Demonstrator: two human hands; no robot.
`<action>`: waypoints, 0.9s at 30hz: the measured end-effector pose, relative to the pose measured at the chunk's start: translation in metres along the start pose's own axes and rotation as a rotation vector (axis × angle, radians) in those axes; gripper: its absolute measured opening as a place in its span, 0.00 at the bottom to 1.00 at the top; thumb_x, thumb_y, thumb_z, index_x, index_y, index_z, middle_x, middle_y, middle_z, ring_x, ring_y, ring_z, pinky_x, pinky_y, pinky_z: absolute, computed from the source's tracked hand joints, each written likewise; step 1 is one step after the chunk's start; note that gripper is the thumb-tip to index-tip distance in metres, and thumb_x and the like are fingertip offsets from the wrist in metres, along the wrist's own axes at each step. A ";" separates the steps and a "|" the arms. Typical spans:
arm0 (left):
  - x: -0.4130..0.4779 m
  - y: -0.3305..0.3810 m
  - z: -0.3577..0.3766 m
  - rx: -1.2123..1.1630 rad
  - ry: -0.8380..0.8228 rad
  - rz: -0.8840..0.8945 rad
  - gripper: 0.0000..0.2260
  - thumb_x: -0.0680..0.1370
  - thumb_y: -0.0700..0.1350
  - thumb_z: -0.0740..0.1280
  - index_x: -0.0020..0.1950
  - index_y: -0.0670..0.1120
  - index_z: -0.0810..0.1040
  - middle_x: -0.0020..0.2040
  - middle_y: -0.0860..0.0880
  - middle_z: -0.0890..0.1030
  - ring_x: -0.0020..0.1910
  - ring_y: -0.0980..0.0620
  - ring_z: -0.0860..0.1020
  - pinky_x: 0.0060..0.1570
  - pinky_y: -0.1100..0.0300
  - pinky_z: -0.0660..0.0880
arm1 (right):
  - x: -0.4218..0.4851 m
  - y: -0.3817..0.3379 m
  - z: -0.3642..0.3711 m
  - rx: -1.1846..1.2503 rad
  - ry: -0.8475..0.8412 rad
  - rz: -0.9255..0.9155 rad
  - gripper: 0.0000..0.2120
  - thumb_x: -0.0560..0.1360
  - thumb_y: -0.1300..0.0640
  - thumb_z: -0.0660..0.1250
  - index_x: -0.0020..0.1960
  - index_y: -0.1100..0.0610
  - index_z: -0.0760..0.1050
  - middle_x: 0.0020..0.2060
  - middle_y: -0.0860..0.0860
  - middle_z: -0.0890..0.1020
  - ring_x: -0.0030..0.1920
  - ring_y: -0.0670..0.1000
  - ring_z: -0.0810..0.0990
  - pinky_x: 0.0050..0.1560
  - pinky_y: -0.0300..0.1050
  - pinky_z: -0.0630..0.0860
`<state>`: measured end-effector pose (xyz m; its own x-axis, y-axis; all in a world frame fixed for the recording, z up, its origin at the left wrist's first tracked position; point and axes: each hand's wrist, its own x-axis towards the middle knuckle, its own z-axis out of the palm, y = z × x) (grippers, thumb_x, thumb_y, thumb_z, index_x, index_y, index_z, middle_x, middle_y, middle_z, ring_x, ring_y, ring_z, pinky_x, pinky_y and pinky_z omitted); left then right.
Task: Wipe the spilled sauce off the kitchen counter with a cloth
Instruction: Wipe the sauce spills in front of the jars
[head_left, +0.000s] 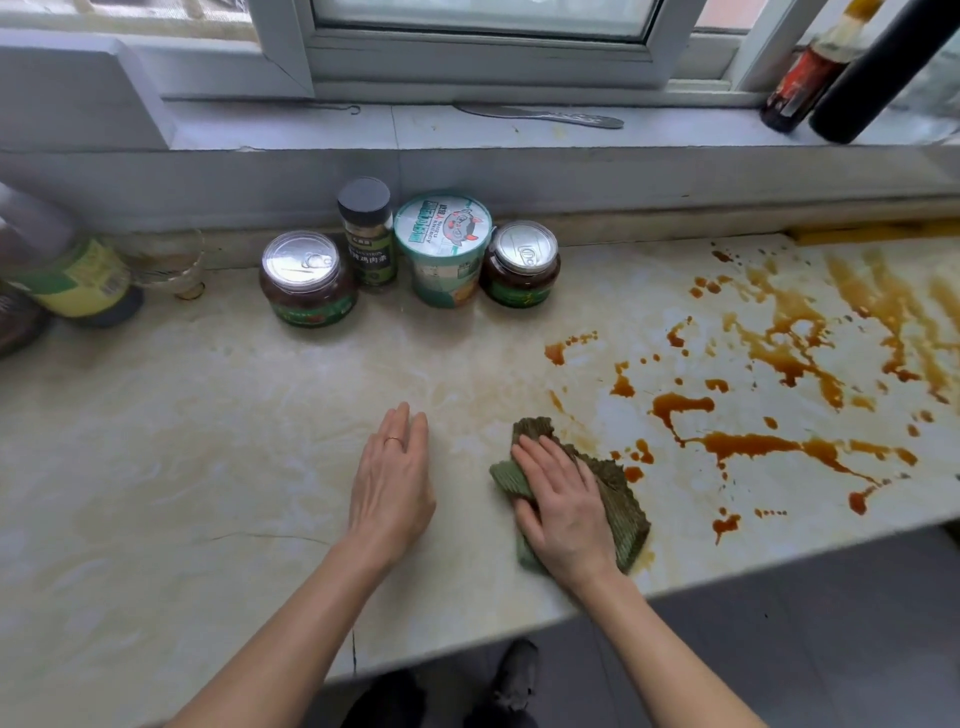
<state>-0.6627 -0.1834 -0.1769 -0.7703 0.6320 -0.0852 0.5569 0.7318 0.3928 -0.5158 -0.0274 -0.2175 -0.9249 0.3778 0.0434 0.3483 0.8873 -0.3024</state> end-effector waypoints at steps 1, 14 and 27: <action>-0.004 0.004 0.003 0.000 -0.002 -0.003 0.28 0.74 0.32 0.54 0.75 0.41 0.55 0.76 0.40 0.53 0.75 0.43 0.53 0.73 0.52 0.56 | 0.002 -0.003 0.000 0.013 0.001 0.036 0.28 0.75 0.48 0.59 0.74 0.51 0.67 0.74 0.47 0.67 0.75 0.49 0.62 0.71 0.56 0.62; -0.052 0.062 0.035 -0.003 0.012 -0.096 0.29 0.75 0.32 0.55 0.76 0.40 0.52 0.77 0.42 0.52 0.76 0.45 0.53 0.74 0.56 0.52 | -0.021 0.055 -0.014 0.008 -0.041 -0.219 0.27 0.75 0.49 0.59 0.74 0.52 0.67 0.74 0.46 0.68 0.75 0.49 0.62 0.72 0.53 0.59; -0.054 0.086 0.042 0.098 -0.031 -0.196 0.30 0.76 0.33 0.54 0.76 0.40 0.46 0.77 0.43 0.47 0.76 0.47 0.48 0.74 0.58 0.49 | -0.037 0.063 -0.010 -0.027 -0.067 -0.432 0.28 0.75 0.46 0.59 0.74 0.53 0.67 0.74 0.47 0.68 0.75 0.50 0.63 0.72 0.53 0.56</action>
<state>-0.5604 -0.1437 -0.1773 -0.8576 0.4817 -0.1800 0.4262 0.8617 0.2754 -0.4582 0.0171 -0.2289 -0.9940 -0.0471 0.0987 -0.0702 0.9669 -0.2452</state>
